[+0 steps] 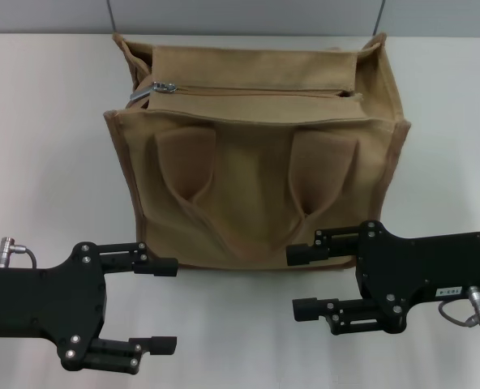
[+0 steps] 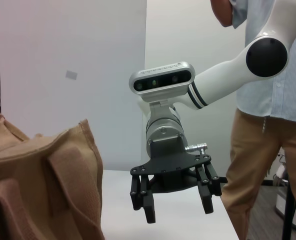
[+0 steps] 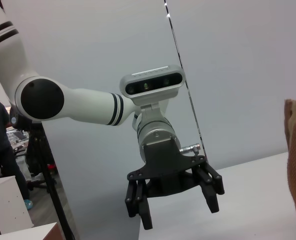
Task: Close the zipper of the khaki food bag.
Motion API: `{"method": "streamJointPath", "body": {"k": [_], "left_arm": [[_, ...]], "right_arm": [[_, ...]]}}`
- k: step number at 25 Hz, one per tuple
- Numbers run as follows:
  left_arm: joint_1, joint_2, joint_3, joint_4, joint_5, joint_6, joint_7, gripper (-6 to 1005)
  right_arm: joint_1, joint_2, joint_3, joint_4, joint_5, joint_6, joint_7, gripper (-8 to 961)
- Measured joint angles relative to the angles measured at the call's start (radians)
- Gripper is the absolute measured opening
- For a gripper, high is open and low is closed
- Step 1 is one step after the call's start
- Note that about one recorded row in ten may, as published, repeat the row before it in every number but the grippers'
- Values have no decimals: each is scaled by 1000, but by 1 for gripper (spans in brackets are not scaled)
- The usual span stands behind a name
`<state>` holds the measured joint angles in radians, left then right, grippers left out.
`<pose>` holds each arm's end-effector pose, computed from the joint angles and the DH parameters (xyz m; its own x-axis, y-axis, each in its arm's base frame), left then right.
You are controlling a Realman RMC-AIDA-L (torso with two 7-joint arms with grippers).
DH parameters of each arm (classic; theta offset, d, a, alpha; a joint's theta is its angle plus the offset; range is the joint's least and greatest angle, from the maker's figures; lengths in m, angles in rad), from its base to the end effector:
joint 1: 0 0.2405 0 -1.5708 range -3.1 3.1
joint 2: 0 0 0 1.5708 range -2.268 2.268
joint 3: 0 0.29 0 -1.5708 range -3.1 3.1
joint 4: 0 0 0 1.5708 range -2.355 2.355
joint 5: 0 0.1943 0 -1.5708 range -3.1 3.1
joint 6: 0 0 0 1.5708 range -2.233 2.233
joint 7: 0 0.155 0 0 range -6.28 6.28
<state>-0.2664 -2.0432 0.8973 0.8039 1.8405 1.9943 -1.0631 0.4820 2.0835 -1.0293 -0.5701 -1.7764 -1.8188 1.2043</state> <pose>-0.2858 0.2211 -0.0021 0.8180 0.0477 0.5732 0.0595 -0.9982 -0.0019 0.2382 0.2668 -0.0580 0.7814 -0.2294 -0.5803 -0.1508 -0.9718 0.1811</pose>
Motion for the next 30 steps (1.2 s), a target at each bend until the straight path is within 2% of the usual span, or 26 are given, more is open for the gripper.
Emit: {"method": "streamJointPath", "body": {"k": [9, 10, 11, 13, 14, 15, 16, 17, 18, 20, 23, 30], "left_arm": [[3, 0, -6, -3, -1, -1, 5, 754], [3, -5, -47, -2, -2, -2, 9, 752], [3, -5, -47, -2, -2, -2, 9, 750], [1, -18, -162, -11, -2, -3, 15, 747], [1, -18, -162, -11, -2, -3, 15, 745], [-3, -25, -283, -38, -9, -5, 30, 743], [-3, -25, -283, -38, -9, -5, 30, 741], [-7, -25, -391, -91, -25, -11, 57, 739], [-7, -25, -391, -91, -25, -11, 57, 738], [-9, -22, -461, -138, -41, -36, 79, 734], [-13, -22, -498, -147, -45, -91, 82, 729], [-26, -20, -492, -130, -36, -249, 88, 716]], "right_arm": [[-1, 0, 0, 2, 0, 1, -2, 633], [-1, 0, 0, 2, 3, 2, -7, 633], [-1, 0, 0, 2, 3, 2, -7, 633], [-4, 1, 2, 5, 8, 3, -22, 633], [-3, 2, 4, 12, 9, 4, -32, 633], [2, 3, 9, 46, 20, 5, -61, 633], [2, 3, 9, 46, 20, 5, -61, 633], [11, 3, 9, 84, 40, 8, -93, 633], [11, 3, 9, 84, 40, 8, -93, 633], [12, 2, 11, 118, 53, 9, -126, 633], [8, 2, 10, 129, 60, 8, -140, 633], [2, 3, 5, 178, 80, 0, -160, 633]]}}
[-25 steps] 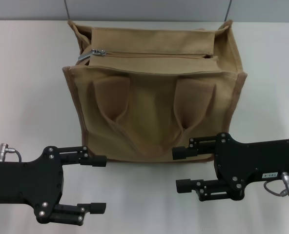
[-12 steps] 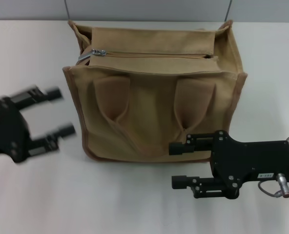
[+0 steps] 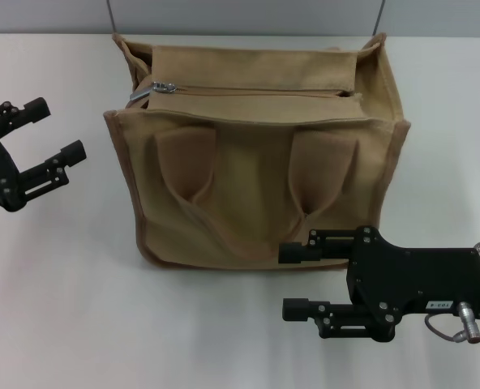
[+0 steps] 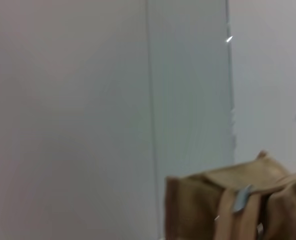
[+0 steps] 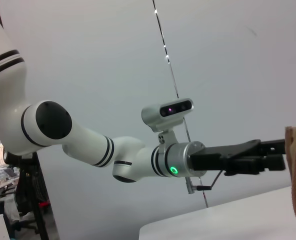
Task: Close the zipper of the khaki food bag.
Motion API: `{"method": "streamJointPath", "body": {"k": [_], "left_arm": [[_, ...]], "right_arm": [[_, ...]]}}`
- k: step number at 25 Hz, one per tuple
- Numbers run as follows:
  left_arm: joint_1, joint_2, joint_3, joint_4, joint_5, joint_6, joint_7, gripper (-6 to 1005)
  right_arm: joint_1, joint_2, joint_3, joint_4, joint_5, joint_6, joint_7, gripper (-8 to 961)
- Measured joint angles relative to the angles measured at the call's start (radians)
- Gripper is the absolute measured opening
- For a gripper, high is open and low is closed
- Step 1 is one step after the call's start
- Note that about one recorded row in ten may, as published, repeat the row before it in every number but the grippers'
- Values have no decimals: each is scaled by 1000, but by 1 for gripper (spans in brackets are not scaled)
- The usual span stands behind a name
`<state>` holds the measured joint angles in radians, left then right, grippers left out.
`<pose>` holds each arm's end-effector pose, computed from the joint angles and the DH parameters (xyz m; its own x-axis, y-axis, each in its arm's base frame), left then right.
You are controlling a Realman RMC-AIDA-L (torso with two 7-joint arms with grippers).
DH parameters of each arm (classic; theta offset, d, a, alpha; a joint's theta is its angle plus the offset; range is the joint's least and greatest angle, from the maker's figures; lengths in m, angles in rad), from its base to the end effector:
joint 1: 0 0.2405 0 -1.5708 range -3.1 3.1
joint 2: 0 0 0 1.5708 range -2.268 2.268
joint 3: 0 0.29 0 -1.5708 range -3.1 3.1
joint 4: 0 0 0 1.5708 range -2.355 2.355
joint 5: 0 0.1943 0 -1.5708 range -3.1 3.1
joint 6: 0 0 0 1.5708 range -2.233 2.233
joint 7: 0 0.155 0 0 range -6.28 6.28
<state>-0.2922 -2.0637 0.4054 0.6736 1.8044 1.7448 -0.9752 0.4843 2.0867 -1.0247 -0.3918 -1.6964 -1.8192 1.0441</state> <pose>-0.3311 0.2738 0.0415 0.7515 -0.0083 0.6597 0.4237 -0.7603 -0.4923 0.2410 0.2551 -0.0690 0.7008 -0.2225 -0.6778 -0.1596 -0.9749 0.1550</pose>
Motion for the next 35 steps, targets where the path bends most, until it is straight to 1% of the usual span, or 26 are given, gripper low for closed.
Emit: {"method": "streamJointPath", "body": {"k": [1, 4, 5, 8, 10, 11, 14, 18, 24, 25, 29, 35], "left_arm": [[0, 0, 0, 0, 0, 0, 0, 714], [-1, -1, 6, 6, 11, -59, 1, 709], [-3, -1, 24, 7, 15, -84, 1, 707], [-3, -1, 24, 7, 15, -84, 1, 702], [-6, -3, 101, 9, 16, -153, 3, 698], [-6, -3, 101, 9, 16, -153, 3, 696], [-13, -5, 145, 8, 16, -173, 6, 691], [-15, -5, 201, 13, 12, -143, 6, 684], [-49, -8, 207, -11, -48, -111, -11, 673], [-61, -10, 207, -38, -103, -121, -11, 671], [-71, -10, 208, -61, -154, -134, -10, 664], [-77, -9, 206, -64, -178, -136, -26, 653]], "right_arm": [[-2, 0, 1, 4, 0, 0, -4, 633], [-5, 0, 4, 13, 0, 0, -16, 633], [-6, 1, 7, 27, 1, -3, -31, 633], [-5, 1, 8, 36, 2, -6, -40, 633], [-1, 1, 8, 55, 14, -5, -63, 633], [-1, 1, 8, 55, 14, -5, -63, 633], [2, 1, 6, 71, 37, -3, -90, 633], [4, 1, 8, 72, 41, -8, -93, 633], [5, 1, 8, 77, 41, -7, -93, 633], [5, 1, 9, 77, 41, -7, -93, 633], [4, 1, 9, 79, 45, -8, -93, 633], [0, 1, 10, 82, 49, -4, -93, 633]]}}
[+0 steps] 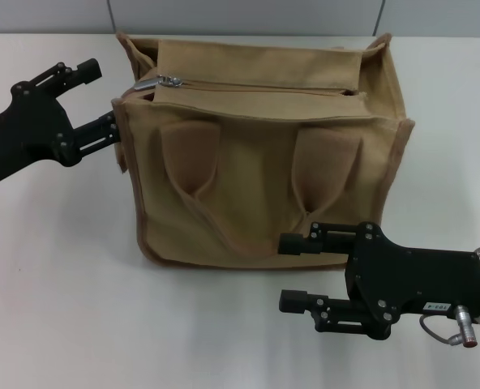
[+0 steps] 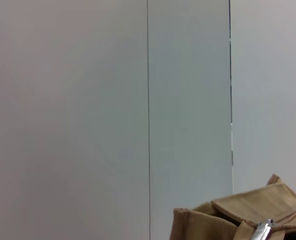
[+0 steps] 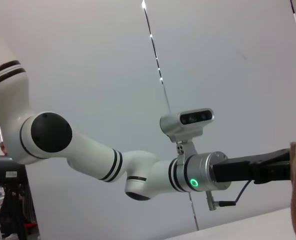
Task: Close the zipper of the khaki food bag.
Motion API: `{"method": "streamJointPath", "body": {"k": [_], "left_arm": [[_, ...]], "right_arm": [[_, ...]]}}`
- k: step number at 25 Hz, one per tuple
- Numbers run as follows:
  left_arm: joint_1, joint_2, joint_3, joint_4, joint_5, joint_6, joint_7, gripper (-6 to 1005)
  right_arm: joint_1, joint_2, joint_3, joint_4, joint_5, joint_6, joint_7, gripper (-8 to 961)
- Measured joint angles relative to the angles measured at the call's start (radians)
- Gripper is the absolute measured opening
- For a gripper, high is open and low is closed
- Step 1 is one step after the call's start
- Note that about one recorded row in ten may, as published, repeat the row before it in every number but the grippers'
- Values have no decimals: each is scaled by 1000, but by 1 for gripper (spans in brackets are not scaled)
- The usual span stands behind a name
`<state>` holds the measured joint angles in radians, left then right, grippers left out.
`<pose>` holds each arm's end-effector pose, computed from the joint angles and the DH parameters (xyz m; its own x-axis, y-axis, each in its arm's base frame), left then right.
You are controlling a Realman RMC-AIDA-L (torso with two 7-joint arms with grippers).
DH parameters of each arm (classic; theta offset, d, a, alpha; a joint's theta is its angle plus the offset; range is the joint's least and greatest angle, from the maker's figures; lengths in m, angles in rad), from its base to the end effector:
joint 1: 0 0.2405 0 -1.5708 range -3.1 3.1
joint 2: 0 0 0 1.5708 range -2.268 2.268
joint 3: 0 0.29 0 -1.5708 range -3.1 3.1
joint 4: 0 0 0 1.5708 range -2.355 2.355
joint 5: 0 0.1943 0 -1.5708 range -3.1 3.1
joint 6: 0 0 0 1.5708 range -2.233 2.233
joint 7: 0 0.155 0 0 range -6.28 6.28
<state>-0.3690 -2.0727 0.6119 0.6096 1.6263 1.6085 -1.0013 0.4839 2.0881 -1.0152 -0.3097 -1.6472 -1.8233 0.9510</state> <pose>-0.2981 0.3131 0.0188 0.7089 -0.0158 0.7052 0.4265 -0.7867 -0.4463 0.2414 0.2511 -0.0717 0.6547 -0.1942 -0.7305 -0.1651 -0.9798 0.1125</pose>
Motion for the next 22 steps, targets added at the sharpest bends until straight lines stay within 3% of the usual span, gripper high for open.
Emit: {"method": "streamJointPath", "body": {"k": [12, 22], "left_arm": [[-1, 0, 5, -1, 3, -35, -41, 632], [11, 1, 9, -1, -2, 25, 5, 614]], "right_arm": [[0, 1, 0, 0, 1, -1, 0, 632], [4, 1, 0, 17, 1, -3, 0, 632]]}}
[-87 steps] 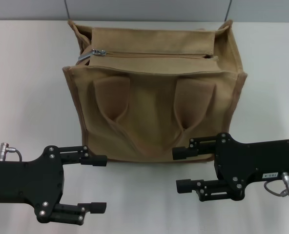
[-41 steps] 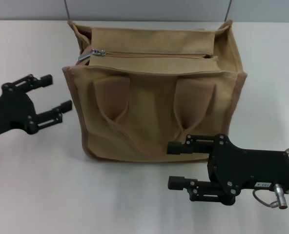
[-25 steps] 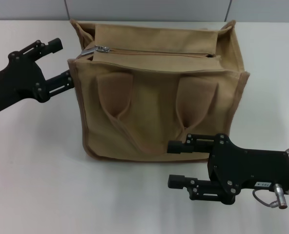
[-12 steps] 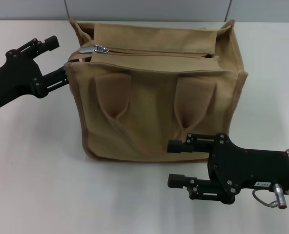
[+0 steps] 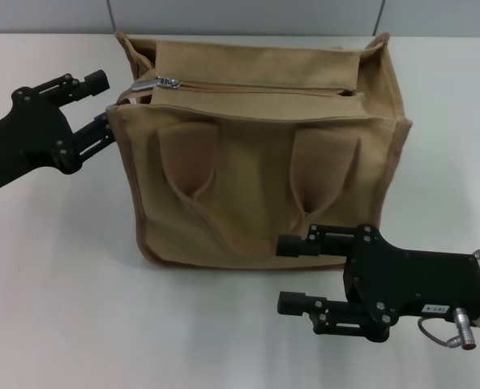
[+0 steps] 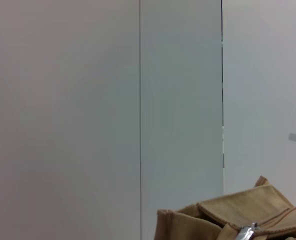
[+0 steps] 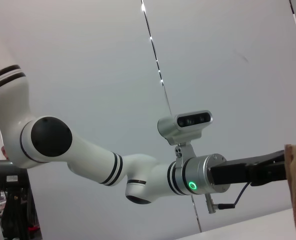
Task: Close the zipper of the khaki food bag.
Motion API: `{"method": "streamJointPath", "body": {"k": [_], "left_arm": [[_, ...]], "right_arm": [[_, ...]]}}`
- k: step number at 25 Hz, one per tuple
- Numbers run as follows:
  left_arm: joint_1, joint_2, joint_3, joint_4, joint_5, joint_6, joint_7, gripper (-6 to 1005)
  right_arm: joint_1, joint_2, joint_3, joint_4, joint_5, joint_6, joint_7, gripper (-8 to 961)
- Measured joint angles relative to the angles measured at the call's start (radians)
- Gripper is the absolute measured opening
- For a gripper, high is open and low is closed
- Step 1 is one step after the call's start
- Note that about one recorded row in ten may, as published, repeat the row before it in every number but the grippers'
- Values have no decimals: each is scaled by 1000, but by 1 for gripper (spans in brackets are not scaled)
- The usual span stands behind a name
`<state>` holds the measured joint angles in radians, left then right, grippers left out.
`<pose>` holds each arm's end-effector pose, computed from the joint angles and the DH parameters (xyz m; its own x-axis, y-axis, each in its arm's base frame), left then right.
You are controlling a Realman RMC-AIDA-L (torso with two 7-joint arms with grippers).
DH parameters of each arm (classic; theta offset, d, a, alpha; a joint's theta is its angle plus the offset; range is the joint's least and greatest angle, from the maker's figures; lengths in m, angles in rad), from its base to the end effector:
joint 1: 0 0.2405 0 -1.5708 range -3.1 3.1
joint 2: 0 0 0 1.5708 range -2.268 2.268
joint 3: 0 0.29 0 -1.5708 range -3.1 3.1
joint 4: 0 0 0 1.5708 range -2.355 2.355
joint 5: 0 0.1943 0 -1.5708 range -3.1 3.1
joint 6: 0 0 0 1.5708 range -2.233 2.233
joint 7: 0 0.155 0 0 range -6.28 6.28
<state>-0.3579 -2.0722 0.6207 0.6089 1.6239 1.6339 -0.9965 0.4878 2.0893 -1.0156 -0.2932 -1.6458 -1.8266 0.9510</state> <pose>-0.2980 0.3070 0.0178 0.7040 -0.0189 0.7099 0.4161 -0.7991 -0.4340 0.2406 0.2497 -0.0732 0.6470 -0.2071 -0.7338 -0.1708 -0.9773 0.1253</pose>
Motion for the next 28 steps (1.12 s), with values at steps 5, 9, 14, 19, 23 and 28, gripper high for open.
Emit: {"method": "streamJointPath", "body": {"k": [5, 9, 14, 19, 23, 28], "left_arm": [[1, -1, 0, -12, -4, -6, 12, 455], [1, -1, 0, -12, -10, -4, 12, 324], [1, -2, -1, -16, -19, 1, 10, 193], [1, -2, 5, -26, -71, 12, 3, 37], [-5, -2, 6, -26, -79, 19, 6, 4], [-12, -2, 7, -26, -81, 29, 8, 4]], "right_arm": [[-1, 0, 0, 10, 0, 0, -20, 632], [-4, 0, 0, 12, 0, -3, -22, 632], [-7, 0, 0, 33, 66, -47, -22, 632], [14, -1, -3, 68, 224, -110, 165, 632], [37, -2, -5, 50, 251, -117, 296, 632], [56, -1, 0, 70, 283, -102, 360, 632]]}}
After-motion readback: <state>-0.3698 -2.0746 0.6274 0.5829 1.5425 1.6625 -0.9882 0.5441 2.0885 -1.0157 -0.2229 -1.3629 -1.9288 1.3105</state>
